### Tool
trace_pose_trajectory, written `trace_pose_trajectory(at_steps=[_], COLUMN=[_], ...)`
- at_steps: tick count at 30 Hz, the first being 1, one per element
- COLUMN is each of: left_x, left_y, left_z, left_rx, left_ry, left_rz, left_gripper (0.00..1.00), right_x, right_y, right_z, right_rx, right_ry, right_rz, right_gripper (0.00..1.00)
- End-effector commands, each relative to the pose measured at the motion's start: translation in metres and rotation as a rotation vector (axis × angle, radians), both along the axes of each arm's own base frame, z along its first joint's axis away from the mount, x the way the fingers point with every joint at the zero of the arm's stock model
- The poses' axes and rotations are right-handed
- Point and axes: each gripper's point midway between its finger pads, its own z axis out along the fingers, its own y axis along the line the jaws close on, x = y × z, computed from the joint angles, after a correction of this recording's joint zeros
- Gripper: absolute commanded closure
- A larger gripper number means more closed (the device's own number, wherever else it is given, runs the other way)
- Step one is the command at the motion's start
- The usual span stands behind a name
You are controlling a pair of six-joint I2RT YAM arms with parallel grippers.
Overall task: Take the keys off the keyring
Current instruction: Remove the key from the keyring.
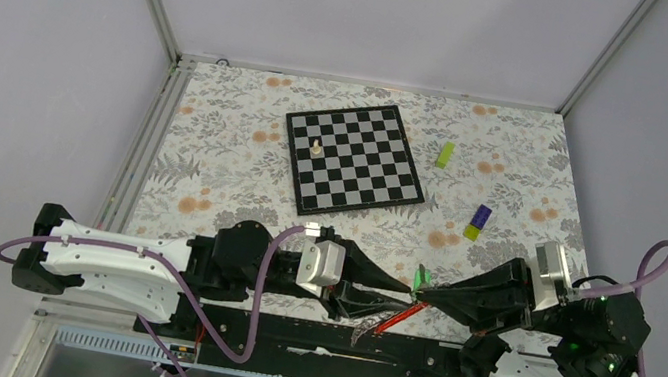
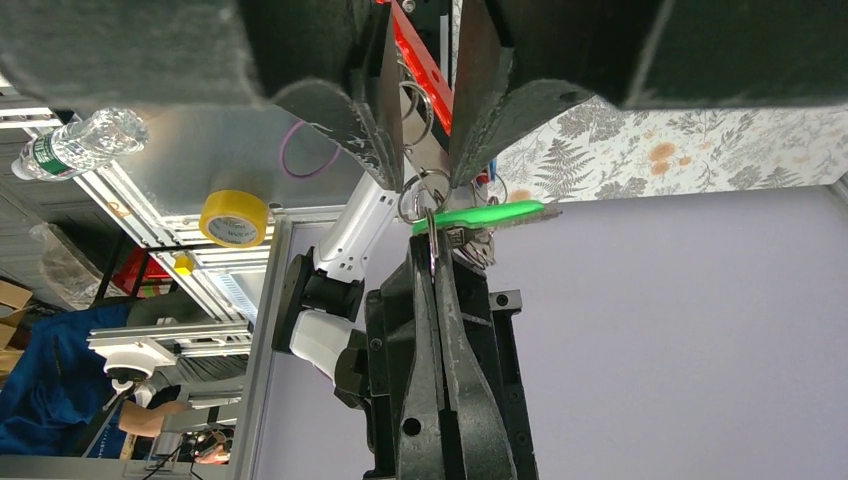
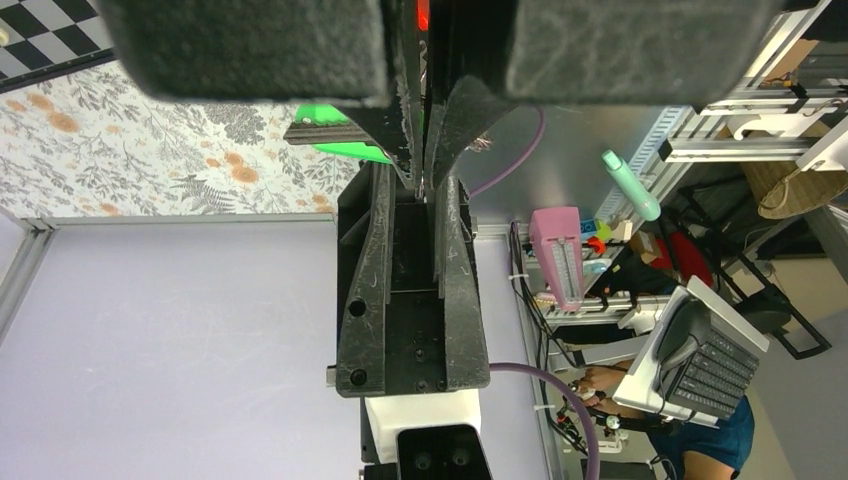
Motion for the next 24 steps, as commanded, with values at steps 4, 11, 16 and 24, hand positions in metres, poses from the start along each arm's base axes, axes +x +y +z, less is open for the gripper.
trace_pose_trajectory(at_steps=[4, 11, 16, 24], left_x=[-0.0057, -0.0028, -0.001, 0.0004], left_y=[0.0094, 0.0091, 0.0084, 0.0045], left_z=[0.0373, 0.0392, 0.0389, 0.0364], left_rx=[-0.111, -0.125, -0.129, -0.123], left_ry=[-0.002, 0.002, 0.005, 0.008], left_rz=[-0.029, -0.013, -0.004, 0.003], left_gripper=[0.68, 0.59, 0.55, 0.51], right_x=[-0.0048, -0.0072, -0.0096, -0.0112], right_y=[-0.0057, -0.0026, -0.0015, 0.0007], right_z=[0.0248, 0.0209, 0.0201, 0.0189], right_rx=[0.093, 0.078, 0.077, 0.072], right_ry=[-0.049, -0.038, -0.033, -0.028], right_rz=[0.005, 0.032, 0.051, 0.071], right_gripper=[1.0, 1.0, 1.0, 1.0])
